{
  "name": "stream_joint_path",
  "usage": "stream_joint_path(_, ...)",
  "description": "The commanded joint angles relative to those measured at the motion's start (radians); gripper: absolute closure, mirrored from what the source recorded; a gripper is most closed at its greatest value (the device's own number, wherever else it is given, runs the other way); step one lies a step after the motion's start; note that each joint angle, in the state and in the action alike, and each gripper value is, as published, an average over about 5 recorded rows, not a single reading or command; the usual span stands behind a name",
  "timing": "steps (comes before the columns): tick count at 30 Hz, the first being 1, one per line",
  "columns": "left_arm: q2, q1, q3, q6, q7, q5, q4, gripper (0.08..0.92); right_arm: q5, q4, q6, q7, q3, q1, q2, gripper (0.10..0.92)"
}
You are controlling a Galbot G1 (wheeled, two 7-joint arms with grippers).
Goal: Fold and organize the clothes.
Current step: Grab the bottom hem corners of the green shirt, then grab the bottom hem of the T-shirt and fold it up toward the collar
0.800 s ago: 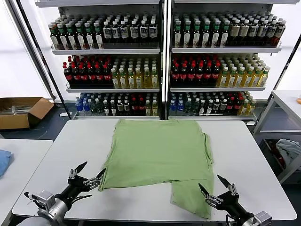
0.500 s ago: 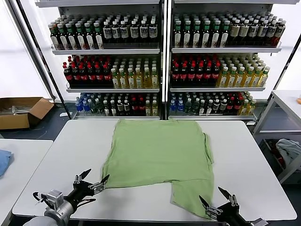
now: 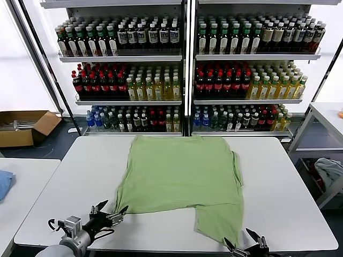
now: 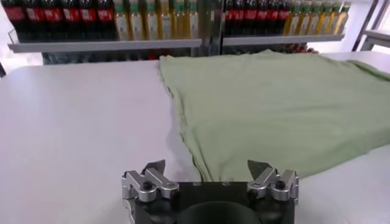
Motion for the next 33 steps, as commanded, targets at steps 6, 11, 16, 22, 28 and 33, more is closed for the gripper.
stream_joint_path(6, -0.003, -0.003, 0.016, 0.012, -0.001, 0.001, 0.021, 0.435, 0.004, -0.019, -0.023, 0.012, -0.041, 0.020, 0.011, 0.579)
stream_joint_path(11, -0.003, 0.001, 0.015, 0.011, 0.008, 0.002, 0.017, 0.582, 0.008, -0.041, -0.009, 0.005, -0.061, 0.042, 0.016, 0.717)
stream_joint_path(16, -0.002, 0.004, 0.014, 0.007, 0.011, 0.003, 0.012, 0.729, 0.024, -0.046, 0.052, -0.023, -0.065, 0.044, 0.016, 0.869)
stream_joint_path(22, -0.001, 0.015, 0.008, 0.002, 0.014, 0.001, -0.016, 0.884, 0.086, -0.068, 0.188, -0.090, -0.059, 0.041, 0.014, 0.919)
stream_joint_path(28, -0.004, 0.036, -0.009, -0.001, 0.016, -0.002, -0.068, 0.913, 0.173, -0.081, 0.289, -0.176, -0.040, 0.026, 0.013, 0.919)
stream_joint_path(33, -0.026, 0.064, -0.030, 0.000, 0.012, 0.000, -0.113, 0.914, 0.223, -0.081, 0.360, -0.246, -0.011, -0.011, 0.021, 0.919)
